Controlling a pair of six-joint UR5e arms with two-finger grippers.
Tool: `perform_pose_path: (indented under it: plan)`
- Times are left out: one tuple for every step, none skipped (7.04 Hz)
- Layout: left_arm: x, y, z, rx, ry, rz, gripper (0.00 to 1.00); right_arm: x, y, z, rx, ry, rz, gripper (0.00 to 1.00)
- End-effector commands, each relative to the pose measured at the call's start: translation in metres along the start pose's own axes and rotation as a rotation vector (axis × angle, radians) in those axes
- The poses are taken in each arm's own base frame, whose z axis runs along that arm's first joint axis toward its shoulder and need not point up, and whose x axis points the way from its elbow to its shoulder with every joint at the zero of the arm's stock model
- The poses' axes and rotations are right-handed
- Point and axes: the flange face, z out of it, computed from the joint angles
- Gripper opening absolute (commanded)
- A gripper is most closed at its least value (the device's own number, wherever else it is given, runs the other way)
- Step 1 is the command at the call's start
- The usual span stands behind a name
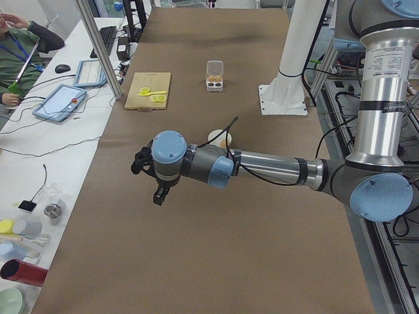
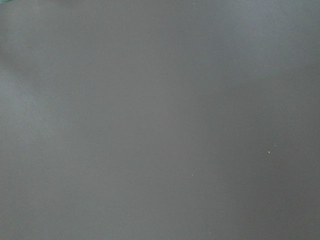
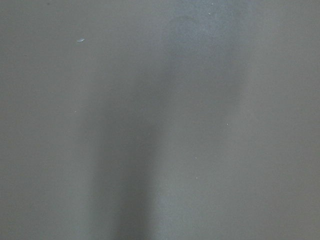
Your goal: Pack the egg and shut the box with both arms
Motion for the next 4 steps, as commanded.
perform_pose_path:
  plan:
    - [0.012, -0.007, -0.002, 0.032, 0.009, 0.045, 0.98, -0.012, -0.019, -0.011, 0.043, 0.006, -0.048, 1.00]
    - [0.031, -0.005, -0.006, 0.071, 0.028, 0.096, 0.98, -0.019, -0.024, -0.009, 0.063, 0.004, -0.085, 1.00]
    - [0.059, -0.015, 0.010, 0.057, 0.065, 0.138, 0.98, -0.029, -0.028, -0.007, 0.082, -0.004, -0.126, 1.00]
    - [0.097, -0.026, 0.020, 0.049, 0.090, 0.210, 0.98, -0.040, -0.032, 0.000, 0.092, -0.006, -0.173, 1.00]
